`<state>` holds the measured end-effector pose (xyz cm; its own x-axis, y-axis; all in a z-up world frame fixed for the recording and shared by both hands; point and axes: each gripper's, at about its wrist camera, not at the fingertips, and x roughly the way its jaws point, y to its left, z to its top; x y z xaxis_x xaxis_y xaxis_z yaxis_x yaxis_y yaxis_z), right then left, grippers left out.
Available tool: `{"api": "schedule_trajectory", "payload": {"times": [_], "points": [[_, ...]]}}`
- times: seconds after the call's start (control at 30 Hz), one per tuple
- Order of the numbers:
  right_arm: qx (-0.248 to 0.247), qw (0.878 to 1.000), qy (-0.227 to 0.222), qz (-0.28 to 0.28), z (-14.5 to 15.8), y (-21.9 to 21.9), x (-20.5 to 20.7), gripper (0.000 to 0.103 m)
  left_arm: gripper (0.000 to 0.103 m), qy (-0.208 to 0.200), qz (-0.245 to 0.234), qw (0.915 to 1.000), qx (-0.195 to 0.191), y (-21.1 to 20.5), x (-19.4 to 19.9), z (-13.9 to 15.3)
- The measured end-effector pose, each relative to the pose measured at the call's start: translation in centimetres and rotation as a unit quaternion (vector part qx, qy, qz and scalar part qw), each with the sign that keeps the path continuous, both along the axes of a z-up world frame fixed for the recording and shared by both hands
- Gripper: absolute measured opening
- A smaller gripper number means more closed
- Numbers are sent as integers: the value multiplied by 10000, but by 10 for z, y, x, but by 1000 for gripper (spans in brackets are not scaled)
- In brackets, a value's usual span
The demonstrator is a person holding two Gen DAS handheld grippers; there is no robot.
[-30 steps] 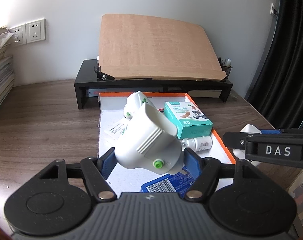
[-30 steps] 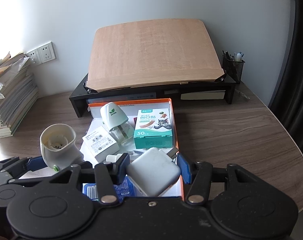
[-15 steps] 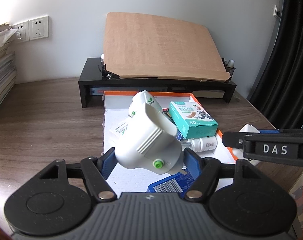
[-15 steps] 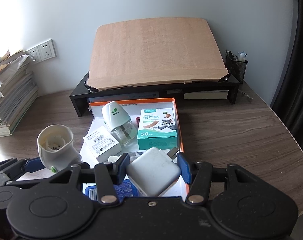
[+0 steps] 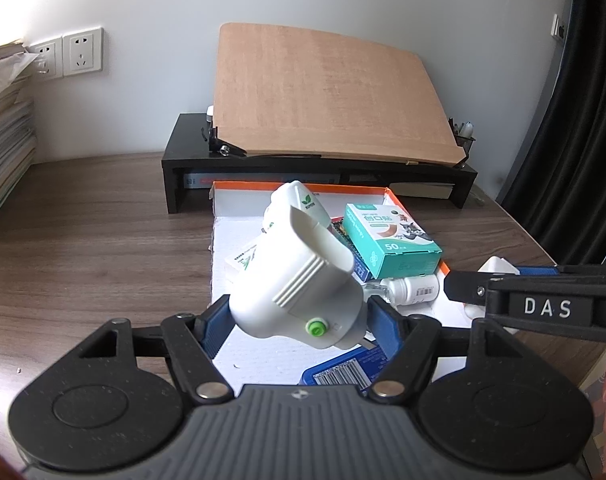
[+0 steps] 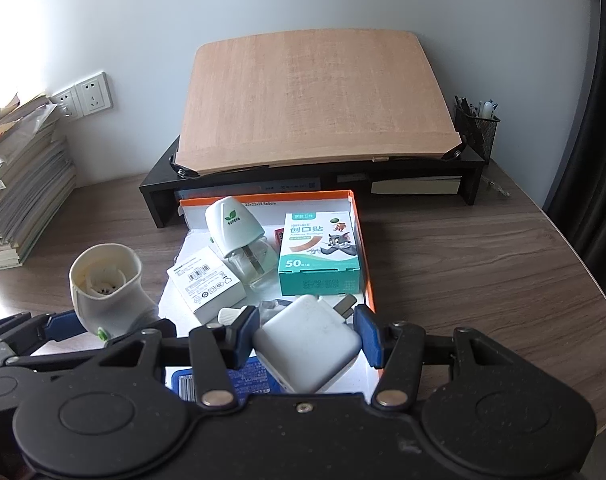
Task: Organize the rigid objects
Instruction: 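Carry the white plug with left tool while right tool carries the white charger over the tray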
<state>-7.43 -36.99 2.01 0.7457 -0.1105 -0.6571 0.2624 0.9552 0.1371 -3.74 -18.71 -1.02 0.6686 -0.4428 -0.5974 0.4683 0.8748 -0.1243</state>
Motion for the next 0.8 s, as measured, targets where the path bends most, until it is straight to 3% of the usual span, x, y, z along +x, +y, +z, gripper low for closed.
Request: {"api": "schedule_trajectory", "payload": {"times": [0.8], "points": [[15,10000,33,-31,-5,-7,0,64,73,-10,-25,10000,-18,-4,0,-2]]}}
